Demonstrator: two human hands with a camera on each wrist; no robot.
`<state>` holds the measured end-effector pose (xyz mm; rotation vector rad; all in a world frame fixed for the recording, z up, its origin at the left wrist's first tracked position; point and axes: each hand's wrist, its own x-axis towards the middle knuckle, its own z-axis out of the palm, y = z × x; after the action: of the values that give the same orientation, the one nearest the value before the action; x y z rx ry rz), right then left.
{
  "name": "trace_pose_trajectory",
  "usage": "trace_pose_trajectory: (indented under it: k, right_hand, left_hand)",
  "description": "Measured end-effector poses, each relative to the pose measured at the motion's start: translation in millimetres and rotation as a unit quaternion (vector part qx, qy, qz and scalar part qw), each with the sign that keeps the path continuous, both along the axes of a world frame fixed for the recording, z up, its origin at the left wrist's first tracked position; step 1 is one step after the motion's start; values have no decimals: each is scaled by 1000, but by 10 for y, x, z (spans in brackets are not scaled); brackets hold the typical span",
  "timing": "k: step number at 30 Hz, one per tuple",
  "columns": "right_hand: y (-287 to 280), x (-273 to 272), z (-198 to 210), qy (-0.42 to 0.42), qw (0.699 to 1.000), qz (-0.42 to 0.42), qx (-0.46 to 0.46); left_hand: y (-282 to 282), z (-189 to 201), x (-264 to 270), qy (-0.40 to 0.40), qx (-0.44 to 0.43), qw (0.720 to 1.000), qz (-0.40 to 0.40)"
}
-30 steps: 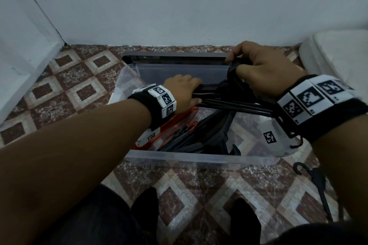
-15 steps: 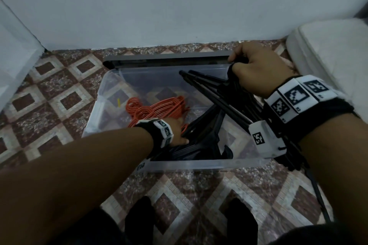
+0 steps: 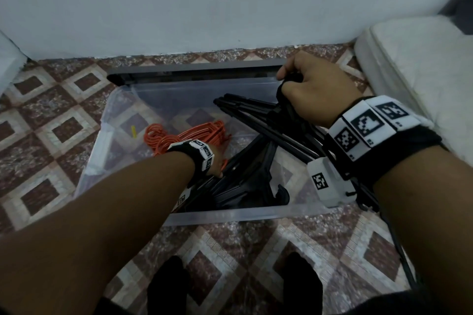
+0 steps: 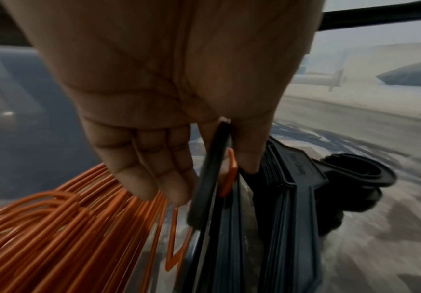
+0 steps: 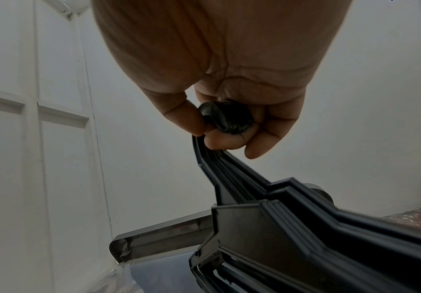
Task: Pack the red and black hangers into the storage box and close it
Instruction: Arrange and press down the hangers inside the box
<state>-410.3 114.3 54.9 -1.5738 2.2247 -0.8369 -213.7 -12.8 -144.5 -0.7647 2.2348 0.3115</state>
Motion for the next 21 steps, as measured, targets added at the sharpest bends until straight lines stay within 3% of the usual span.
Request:
trace_pose_trajectory:
  k: [6,12,16,21]
  right_hand:
    - [-7,5,-19,-5,1000,5,4]
    - [-34,39,-45,-1,1000,7,10]
    - [-32,52,-48,-4,1000,8,14]
    - [-23,34,-48,-5,1000,9,16]
  left_hand:
    - [-66,-39,44,24,-25,999,40]
    - [-224,100,106,157,-129,979,15]
    - [-301,178,174,75,-153,984,43]
    - [-332,255,205,83,-167,977,102]
